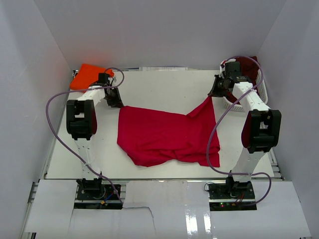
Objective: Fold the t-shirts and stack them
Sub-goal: Flatten out the tshirt
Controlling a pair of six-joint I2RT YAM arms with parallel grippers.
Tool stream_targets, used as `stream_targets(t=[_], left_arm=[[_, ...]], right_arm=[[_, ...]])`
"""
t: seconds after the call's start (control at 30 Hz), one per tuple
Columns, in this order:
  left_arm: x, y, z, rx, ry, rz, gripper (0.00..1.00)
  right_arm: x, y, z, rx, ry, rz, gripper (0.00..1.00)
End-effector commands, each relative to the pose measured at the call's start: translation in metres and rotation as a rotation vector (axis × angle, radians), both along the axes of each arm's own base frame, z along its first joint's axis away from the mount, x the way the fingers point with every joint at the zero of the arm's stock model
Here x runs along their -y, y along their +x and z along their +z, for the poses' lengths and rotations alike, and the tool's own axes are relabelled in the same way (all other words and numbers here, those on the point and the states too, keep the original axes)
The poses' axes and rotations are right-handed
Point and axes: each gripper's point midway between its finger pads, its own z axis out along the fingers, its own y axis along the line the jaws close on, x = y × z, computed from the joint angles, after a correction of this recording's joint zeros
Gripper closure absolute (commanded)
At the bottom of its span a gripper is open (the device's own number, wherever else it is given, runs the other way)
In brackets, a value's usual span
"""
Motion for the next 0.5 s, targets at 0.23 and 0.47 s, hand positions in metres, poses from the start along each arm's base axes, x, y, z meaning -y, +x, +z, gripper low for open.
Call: stream_targets(t=[0.23, 0.47], left_arm=[[0.0, -0.013, -0.026, -0.106, 0.014, -0.006, 1.0], [0.005, -0.005, 0.007, -0.011, -0.018, -0.006, 1.0]], right_arm=[[0.0, 0.005, 0.026, 0.079, -0.004, 0.012, 0.92], [-0.007, 0.012, 0.015, 0.036, 0.034, 0.025, 0.92]])
